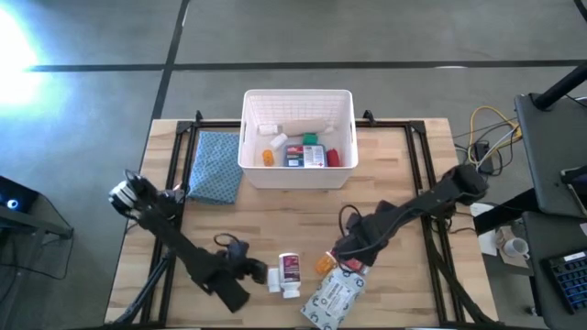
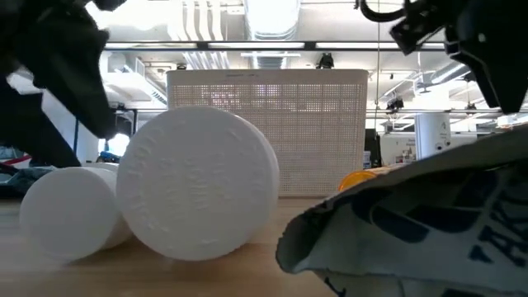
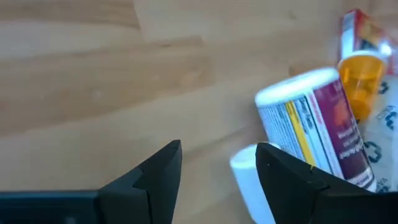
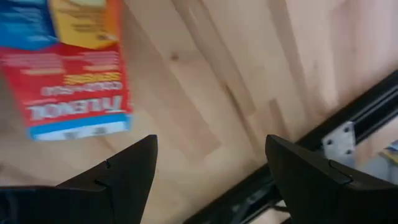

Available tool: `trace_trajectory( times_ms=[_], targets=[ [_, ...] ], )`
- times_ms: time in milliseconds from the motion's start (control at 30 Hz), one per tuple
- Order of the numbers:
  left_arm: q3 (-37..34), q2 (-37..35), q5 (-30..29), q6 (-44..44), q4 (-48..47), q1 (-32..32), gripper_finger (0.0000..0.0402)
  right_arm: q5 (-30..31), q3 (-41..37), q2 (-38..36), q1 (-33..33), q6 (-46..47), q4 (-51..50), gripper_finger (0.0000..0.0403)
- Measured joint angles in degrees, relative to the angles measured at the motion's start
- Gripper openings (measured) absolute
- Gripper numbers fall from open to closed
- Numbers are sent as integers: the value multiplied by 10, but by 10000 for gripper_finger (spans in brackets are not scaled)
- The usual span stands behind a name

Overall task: Pick & place medical supplies in basket/bin
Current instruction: Put the white pill bottle into the white bin

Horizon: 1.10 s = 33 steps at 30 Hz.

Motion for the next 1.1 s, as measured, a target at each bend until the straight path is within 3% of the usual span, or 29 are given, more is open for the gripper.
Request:
trace_trajectory(
  times_ms=[233,400,767,1100],
  targets=[
    [189,95,26,-27,-140,7,226,45,-55,-43,22,1,10,288],
    [254,137,27,-43,-171,17,258,74,-87,-93,36,24,33,290],
    [259,159,92,-68,-148,36,267,159,-167,-202,47,115,80,290],
    [223,159,128,-41,-146,52,267,162,-223,-246,54,165,100,286]
  ],
)
